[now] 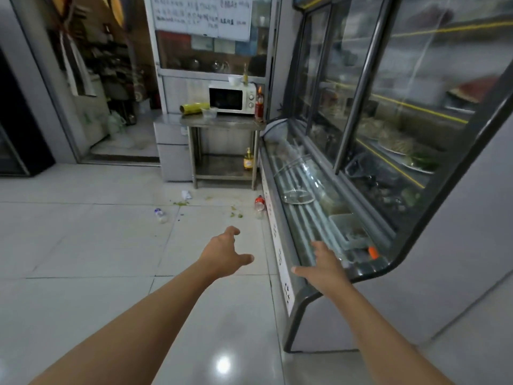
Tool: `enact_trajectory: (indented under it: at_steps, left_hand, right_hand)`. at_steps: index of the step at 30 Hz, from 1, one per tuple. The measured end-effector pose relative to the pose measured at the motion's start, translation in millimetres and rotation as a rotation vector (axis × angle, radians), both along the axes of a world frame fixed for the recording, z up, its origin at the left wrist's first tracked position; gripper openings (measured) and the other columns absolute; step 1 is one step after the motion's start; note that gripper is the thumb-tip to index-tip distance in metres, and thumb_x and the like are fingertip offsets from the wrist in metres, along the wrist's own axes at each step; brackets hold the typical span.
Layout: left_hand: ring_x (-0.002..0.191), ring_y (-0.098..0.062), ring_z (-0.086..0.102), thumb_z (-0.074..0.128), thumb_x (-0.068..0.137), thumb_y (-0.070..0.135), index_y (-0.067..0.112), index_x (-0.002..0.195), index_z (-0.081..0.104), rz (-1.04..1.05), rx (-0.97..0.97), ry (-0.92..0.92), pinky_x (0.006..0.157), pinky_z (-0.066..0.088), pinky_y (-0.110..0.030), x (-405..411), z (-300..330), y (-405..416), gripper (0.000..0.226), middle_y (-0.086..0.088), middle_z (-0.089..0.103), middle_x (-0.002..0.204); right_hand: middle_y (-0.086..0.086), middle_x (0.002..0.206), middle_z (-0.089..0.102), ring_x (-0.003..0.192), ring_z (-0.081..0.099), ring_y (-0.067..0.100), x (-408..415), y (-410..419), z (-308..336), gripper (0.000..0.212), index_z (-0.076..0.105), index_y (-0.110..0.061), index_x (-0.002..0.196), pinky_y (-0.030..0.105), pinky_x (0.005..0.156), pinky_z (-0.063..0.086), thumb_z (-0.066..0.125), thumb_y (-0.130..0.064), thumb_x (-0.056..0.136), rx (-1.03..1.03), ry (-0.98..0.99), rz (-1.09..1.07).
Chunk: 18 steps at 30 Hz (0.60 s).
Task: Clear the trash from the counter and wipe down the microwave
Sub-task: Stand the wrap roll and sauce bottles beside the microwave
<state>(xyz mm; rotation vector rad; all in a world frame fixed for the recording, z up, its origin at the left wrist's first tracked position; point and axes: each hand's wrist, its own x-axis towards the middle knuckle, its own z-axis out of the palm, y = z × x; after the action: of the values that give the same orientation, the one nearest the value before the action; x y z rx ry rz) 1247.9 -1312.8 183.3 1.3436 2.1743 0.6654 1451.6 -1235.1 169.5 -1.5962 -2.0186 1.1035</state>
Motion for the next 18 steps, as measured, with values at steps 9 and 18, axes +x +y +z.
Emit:
enact_trajectory:
  at_steps: [9, 18]
  left_hand:
    - [0.120, -0.023, 0.052, 0.069, 0.081, 0.041, 0.019, 0.139, 0.033, 0.085, 0.039, 0.003, 0.095, 0.047, -0.033, -147.8, 20.8, -14.9, 0.072, -0.008, 0.048, 0.138]
    - [0.116, -0.022, 0.052, 0.069, 0.081, 0.041, 0.020, 0.139, 0.035, 0.121, 0.127, -0.003, 0.091, 0.047, -0.031, -242.2, 47.1, 13.5, 0.070, -0.006, 0.049, 0.136]
  right_hand:
    - [0.006, 0.147, 0.033, 0.132, 0.038, 0.022, -156.2, 2.7, 23.6, 0.085, 0.025, -0.020, 0.146, 0.029, 0.099, 0.036, 0.075, -0.024, 0.077, 0.049, 0.051, 0.116]
    - [0.004, 0.149, 0.031, 0.133, 0.036, 0.021, -259.4, 39.1, 60.0, 0.086, 0.024, -0.022, 0.146, 0.032, 0.100, 0.034, 0.075, -0.026, 0.077, 0.115, 0.082, 0.166]
